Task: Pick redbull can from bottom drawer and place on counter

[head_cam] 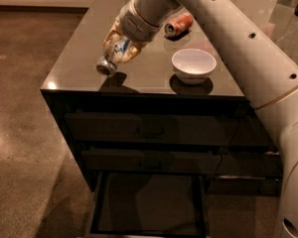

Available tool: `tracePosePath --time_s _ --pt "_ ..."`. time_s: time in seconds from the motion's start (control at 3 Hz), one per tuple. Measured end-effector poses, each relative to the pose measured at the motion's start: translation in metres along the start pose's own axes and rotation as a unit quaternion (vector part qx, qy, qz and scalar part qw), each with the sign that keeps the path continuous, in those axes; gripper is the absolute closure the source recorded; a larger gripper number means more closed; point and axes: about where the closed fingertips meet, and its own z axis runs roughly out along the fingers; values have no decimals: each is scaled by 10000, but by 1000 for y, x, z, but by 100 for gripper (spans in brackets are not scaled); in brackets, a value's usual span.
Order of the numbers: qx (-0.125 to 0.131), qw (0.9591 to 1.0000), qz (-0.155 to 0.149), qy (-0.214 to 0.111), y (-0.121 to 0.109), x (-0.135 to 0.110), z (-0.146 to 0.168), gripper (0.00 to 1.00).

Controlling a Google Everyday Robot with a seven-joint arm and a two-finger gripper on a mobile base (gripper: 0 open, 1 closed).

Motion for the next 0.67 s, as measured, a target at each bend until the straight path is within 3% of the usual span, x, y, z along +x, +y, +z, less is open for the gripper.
tracePosePath --time_s 0.67 --pt "-314 9995 55 -10 11 -1 10 58"
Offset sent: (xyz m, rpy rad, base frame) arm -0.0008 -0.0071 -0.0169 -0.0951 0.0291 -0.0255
